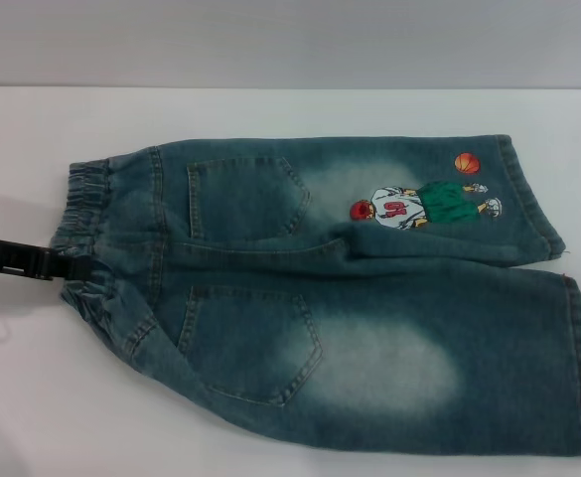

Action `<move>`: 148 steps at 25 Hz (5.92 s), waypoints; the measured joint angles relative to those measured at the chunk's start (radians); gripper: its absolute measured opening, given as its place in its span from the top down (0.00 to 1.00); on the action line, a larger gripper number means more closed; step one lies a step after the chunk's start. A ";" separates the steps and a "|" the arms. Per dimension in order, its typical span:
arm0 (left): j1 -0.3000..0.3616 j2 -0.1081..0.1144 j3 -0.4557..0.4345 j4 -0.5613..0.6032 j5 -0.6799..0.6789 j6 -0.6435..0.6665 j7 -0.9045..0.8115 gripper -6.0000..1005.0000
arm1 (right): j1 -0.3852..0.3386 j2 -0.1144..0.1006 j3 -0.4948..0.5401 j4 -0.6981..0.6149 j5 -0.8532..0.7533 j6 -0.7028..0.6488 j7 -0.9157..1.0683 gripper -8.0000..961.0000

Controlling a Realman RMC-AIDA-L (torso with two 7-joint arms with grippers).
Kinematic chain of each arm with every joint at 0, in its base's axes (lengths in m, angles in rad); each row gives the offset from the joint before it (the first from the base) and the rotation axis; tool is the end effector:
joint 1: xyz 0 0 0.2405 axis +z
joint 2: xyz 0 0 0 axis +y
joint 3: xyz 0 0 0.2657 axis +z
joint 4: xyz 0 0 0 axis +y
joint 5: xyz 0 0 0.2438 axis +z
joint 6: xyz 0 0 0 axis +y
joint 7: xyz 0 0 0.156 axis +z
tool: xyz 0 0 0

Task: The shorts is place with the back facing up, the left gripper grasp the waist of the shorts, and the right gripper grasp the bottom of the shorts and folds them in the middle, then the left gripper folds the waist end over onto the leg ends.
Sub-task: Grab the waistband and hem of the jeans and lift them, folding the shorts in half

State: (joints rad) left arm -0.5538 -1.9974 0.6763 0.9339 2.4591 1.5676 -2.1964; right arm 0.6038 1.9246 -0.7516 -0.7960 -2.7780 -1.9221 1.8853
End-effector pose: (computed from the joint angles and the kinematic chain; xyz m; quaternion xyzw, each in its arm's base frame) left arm -0.3247 0.3826 0.0624 -0.8467 -0.5051 -0.0317 0.1641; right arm 0.3445 0.3171 0.0626 0.8943 -0.4108 0.1669 0.0604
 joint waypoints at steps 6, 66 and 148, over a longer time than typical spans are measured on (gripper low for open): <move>0.000 0.000 0.001 -0.006 0.004 -0.006 0.000 0.94 | 0.001 0.000 0.003 -0.002 0.001 0.002 0.000 0.39; -0.032 -0.007 0.011 -0.063 0.000 -0.034 0.014 0.94 | 0.066 0.061 -0.031 0.005 0.035 0.069 -0.036 0.39; -0.143 -0.055 0.118 -0.047 -0.173 -0.514 0.006 0.93 | -0.141 0.144 0.167 -0.192 0.724 0.662 -0.249 0.99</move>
State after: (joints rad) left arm -0.6963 -2.0526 0.7945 0.8865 2.2863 1.0533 -2.1906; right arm 0.4625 2.0686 -0.5848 -0.9882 -2.0543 -1.2599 1.6366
